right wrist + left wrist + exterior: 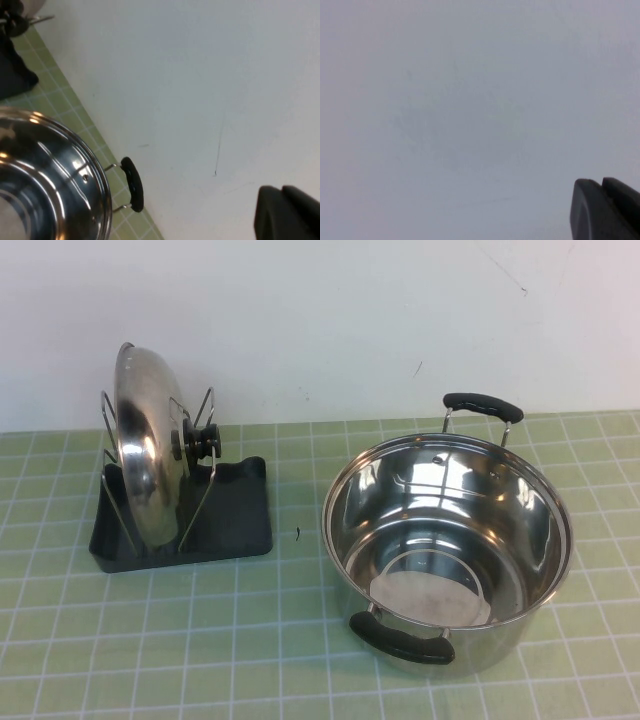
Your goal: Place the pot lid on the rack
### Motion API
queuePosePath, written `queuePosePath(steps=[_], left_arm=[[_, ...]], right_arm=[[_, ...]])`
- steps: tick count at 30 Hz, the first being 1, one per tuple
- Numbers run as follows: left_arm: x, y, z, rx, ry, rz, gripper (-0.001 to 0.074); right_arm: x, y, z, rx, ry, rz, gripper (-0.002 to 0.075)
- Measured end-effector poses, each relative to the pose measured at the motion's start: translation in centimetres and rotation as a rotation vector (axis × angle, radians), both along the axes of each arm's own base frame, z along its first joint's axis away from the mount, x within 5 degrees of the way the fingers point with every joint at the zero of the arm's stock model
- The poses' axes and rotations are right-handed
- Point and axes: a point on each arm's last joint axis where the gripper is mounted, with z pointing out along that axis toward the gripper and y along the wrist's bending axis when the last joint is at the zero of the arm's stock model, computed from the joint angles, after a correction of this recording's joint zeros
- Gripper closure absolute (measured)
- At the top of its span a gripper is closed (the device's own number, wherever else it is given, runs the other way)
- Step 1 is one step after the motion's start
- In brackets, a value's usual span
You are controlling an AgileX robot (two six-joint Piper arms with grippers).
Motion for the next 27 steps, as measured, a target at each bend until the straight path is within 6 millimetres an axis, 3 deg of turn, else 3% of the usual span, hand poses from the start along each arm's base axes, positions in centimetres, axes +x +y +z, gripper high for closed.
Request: queuePosePath(steps=[3, 6, 12, 17, 21, 24, 27], left_arm=[[-2.2, -1.5, 1.7, 0.108, -0.064, 0.118, 0.0733], [-4.6, -1.8, 2.5, 0.149, -0.069, 0.276, 0.0733], [-9.7, -1.0, 1.3, -0.061, 0.107, 0.436, 0.0734], [-13.3, -1.6, 0.1, -0.315, 0.206, 0.233, 0.0734], [-16.7, -3.2, -0.4, -0.484, 0.181, -0.094, 0.0734], [-18.0, -4.4, -1.5, -0.515, 0.155, -0.282, 0.0733], [-17.8, -5.4, -4.1, -0.519, 0.178, -0.383, 0.0734]], right_arm=[[-0.3, 0.2, 0.9, 0.038, -0.002, 0.032, 0.0727], [-0.4, 0.2, 1.0, 0.033, 0.001, 0.042, 0.0727], [-0.7, -0.7, -0.4, -0.099, 0.133, -0.007, 0.0727], [-1.3, -1.2, -1.9, -0.169, 0.233, -0.018, 0.0727], [-2.6, -1.1, -4.4, -0.168, 0.334, 0.071, 0.0727], [-3.7, -0.8, -6.9, -0.105, 0.390, 0.138, 0.0727], [-4.8, -0.7, -9.8, -0.012, 0.429, 0.200, 0.0727]])
